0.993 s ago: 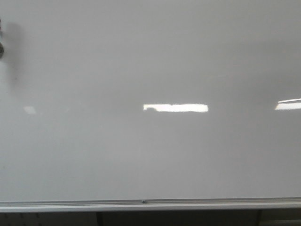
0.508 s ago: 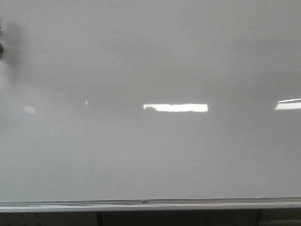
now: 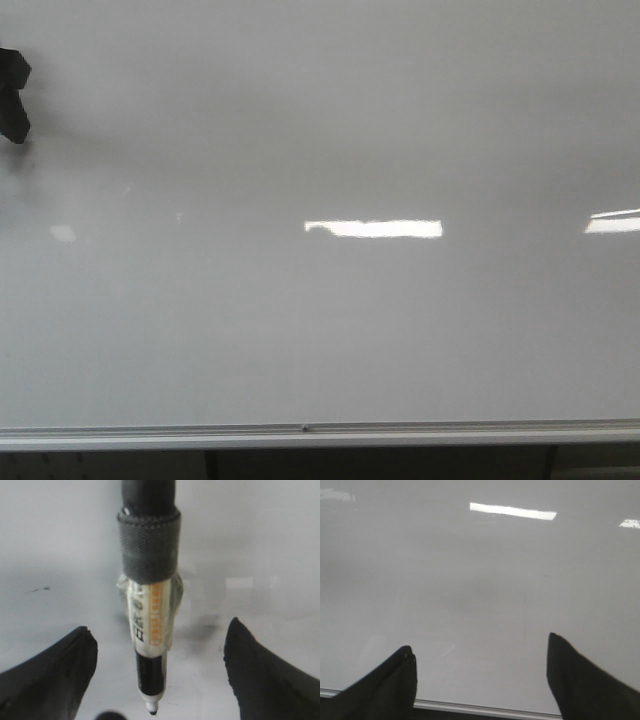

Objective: Write number 2 on whiteboard

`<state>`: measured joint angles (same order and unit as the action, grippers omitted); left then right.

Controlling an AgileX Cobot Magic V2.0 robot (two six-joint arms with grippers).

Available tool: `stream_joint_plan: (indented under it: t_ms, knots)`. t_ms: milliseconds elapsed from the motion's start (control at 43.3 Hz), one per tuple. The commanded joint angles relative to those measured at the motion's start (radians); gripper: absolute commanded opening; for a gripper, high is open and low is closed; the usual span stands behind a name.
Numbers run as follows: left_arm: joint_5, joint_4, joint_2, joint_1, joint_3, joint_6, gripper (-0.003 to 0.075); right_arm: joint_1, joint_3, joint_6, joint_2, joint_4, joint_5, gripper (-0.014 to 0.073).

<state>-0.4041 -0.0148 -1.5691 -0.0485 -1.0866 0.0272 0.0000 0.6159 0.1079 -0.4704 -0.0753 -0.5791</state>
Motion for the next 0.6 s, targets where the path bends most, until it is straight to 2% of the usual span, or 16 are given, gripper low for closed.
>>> stream_joint_plan:
  t_ms: [0,277,577]
  knots:
    - [0.084,0.000,0.032,0.001,-0.034,0.009,0.0491,-0.005,0.029,0.014,-0.013,-0.007,0.086,0.0562]
    - [0.065,0.000,0.022,0.001,-0.034,0.009,0.0294,-0.005,0.029,0.014,-0.013,-0.007,0.091,0.0562]
    - [0.028,0.000,0.018,0.001,-0.034,0.009,0.0184,-0.005,0.029,0.014,-0.013,-0.007,0.091,0.0562]
